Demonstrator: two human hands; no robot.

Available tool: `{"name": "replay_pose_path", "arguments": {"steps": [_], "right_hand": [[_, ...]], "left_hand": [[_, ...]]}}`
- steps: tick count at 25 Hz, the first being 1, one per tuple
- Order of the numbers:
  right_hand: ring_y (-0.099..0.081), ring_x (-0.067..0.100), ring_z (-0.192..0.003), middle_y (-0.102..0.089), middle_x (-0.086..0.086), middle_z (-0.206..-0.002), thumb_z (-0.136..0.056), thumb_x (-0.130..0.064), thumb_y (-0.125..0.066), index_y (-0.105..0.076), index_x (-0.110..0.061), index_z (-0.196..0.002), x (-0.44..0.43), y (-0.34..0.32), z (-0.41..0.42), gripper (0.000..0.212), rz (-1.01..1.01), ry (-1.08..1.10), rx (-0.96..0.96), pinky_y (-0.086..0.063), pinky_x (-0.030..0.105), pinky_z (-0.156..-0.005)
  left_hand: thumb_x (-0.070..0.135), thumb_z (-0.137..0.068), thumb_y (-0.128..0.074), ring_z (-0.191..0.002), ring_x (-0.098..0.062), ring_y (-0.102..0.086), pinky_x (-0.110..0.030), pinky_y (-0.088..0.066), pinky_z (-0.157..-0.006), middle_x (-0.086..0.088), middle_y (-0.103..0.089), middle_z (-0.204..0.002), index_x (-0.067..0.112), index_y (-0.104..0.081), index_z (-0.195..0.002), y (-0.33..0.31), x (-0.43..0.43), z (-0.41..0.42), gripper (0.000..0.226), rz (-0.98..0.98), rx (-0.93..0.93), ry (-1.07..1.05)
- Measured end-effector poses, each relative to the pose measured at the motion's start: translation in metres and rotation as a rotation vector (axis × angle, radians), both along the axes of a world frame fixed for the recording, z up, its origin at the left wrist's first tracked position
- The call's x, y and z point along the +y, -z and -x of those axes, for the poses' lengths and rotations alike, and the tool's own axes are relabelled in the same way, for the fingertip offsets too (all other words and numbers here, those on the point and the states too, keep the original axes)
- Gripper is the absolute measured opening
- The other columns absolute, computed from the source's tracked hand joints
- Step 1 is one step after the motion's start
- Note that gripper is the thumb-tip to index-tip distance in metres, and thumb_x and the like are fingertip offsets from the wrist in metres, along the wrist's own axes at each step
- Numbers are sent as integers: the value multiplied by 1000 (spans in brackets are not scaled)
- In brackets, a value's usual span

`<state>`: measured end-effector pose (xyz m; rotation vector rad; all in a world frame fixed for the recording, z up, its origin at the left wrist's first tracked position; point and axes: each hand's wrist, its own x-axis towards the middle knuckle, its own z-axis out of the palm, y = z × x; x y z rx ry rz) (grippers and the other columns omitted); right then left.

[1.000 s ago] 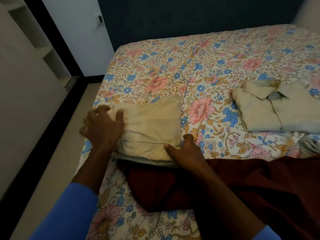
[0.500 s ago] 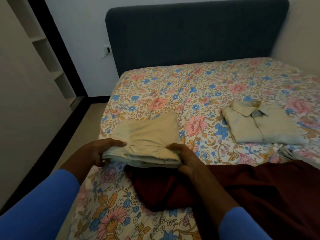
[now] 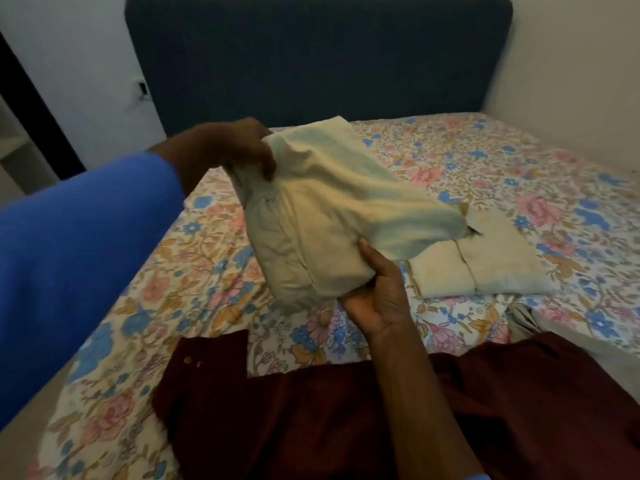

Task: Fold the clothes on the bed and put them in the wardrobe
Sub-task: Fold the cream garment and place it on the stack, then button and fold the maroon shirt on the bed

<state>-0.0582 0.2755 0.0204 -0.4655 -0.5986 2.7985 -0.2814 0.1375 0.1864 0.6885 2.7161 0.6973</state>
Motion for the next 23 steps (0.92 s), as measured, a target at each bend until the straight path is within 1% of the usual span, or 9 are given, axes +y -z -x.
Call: {"name": "replay_pose_path", "arguments": {"steps": [2, 4, 7, 12, 15, 18, 20, 21, 23], "right_hand": [[-62, 38, -125, -71, 18, -127, -99, -16, -62, -66, -10, -130, 8, 19, 9, 32, 102, 44, -79, -46, 60, -108], [-59, 46, -123, -72, 25, -119, -101, -25, -60, -61, -8, -133, 9, 40, 12, 36, 182, 2, -166, -41, 70, -106], [-62, 45, -110, -76, 24, -100, -105, -30, -53, -65, -8, -121, 12, 57, 15, 30, 181, -18, -218, -45, 69, -97], [-68, 32, -103, -72, 19, -119, -105, -28, -55, -62, -5, -133, -2, 53, 21, 37, 76, -1, -282, -61, 46, -81], [-69, 23, -85, -68, 13, -109, -101, -22, -61, -57, -5, -132, -17, 44, 3, 36, -408, -60, -529, -57, 36, -69], [-66, 18, -81, -65, 5, -112, -96, -35, -69, -57, -9, -136, -12, 1, -54, 49, -1015, -343, -579, -52, 24, -60], [-65, 19, -109, -60, 4, -139, -88, -41, -79, -55, -16, -143, 8, -28, -101, 64, -1499, -535, -574, -55, 25, -83], [-58, 23, -126, -53, 3, -149, -81, -45, -85, -51, -22, -148, 20, -38, -126, 78, -1719, -679, -641, -51, 33, -100], [-46, 33, -141, -43, 4, -157, -67, -53, -91, -39, -33, -154, 34, -45, -176, 104, -2055, -986, -895, -43, 48, -112]], "left_hand": [[19, -83, -79, -124, -35, -57, -49, -48, -102, -12, -58, -139, 22, -58, -140, 19, 53, 11, 60, 225, 292, 82], [36, -88, -74, -138, -34, -46, -57, -34, -115, -9, -47, -152, 28, -45, -149, 69, 85, 3, 68, 340, 413, 143], [69, -85, -65, -145, -31, -39, -55, -33, -116, -7, -41, -157, 28, -46, -147, 148, 95, -44, 77, 194, 201, 238], [80, -81, -38, -152, -27, -27, -59, -34, -115, -2, -28, -165, 33, -40, -151, 221, 12, -150, 84, -16, 251, 135], [83, -80, -31, -153, -19, -25, -47, -38, -113, 1, -25, -167, 31, -40, -154, 232, -34, -184, 91, -100, 163, 190], [100, -67, -11, -156, -20, -20, -49, -24, -121, 1, -19, -170, 31, -36, -156, 235, -53, -214, 116, 66, 68, 278], [103, -61, -3, -159, -20, -6, -54, -5, -126, 2, -8, -173, 36, -24, -161, 243, -64, -232, 122, 163, 50, 313], [104, -60, 2, -159, -19, -1, -54, -1, -126, 3, -4, -173, 38, -20, -162, 247, -72, -238, 124, 160, 52, 321], [104, -60, 9, -159, -17, 3, -52, 3, -127, 5, -2, -173, 38, -15, -163, 251, -91, -253, 125, 145, 86, 327]]}}
